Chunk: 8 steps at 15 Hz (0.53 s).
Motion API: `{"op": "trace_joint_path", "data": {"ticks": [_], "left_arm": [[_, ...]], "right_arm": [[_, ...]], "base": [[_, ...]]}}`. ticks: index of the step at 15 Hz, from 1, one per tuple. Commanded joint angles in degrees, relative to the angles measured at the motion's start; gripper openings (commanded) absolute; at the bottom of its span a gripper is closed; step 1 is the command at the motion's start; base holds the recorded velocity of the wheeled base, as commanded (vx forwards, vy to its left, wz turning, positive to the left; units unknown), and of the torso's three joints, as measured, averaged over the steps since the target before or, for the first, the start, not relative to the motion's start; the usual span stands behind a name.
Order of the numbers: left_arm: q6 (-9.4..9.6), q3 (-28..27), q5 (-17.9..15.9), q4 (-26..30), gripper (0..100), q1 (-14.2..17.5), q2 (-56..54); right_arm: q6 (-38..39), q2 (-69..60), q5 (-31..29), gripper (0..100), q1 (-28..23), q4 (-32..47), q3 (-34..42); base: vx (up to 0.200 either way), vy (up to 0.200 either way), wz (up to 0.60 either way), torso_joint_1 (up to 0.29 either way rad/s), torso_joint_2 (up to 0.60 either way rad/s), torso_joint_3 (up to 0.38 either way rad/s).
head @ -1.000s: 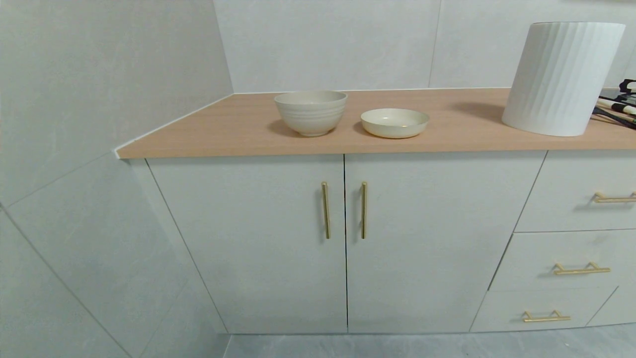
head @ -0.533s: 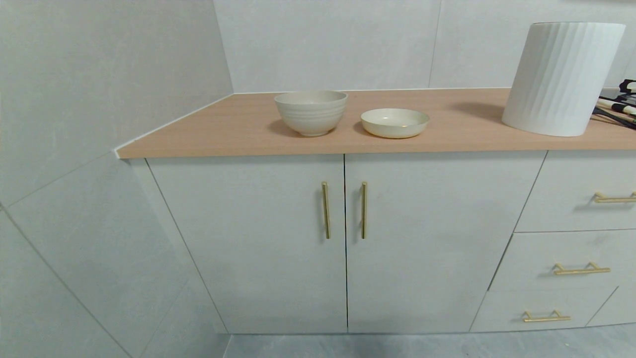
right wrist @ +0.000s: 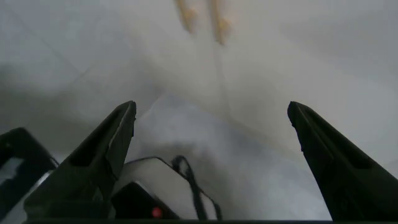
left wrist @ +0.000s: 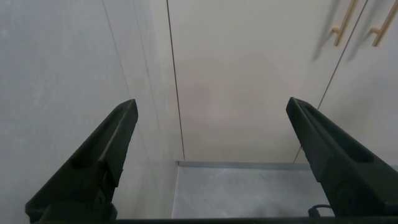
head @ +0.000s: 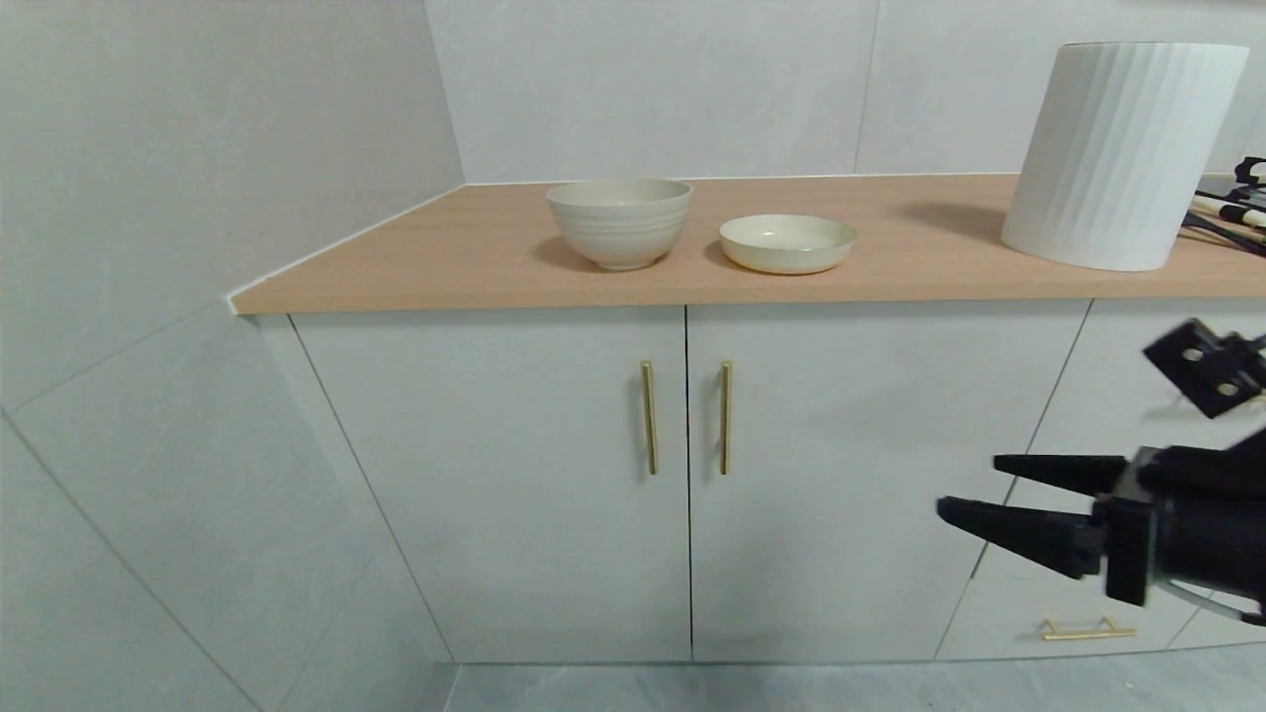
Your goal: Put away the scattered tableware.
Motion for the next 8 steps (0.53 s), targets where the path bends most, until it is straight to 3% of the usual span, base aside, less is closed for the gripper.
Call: {"op": "trace_joint_path", "data": {"ticks": [1, 4, 8], "left_arm": [[0.02, 0.02, 0.01, -0.05, 100, 0.04, 0.00], [0.02, 0.02, 0.01, -0.05, 100, 0.04, 0.09], [0.37, 0.02, -0.07, -0.05, 100, 0.04, 0.00]], "right_arm": [[0.58, 15.90, 0.16, 100, 6.65, -2.21, -7.80], [0.76, 26.54, 0.16, 100, 8.84, -2.21, -16.85], [1.73, 34.18, -0.19, 100, 11.13, -2.30, -23.36]], "base": [[0.000, 0.000, 0.00, 0.000, 0.00, 0.000], [0.000, 0.000, 0.00, 0.000, 0.00, 0.000], [0.000, 0.000, 0.00, 0.000, 0.00, 0.000]]}}
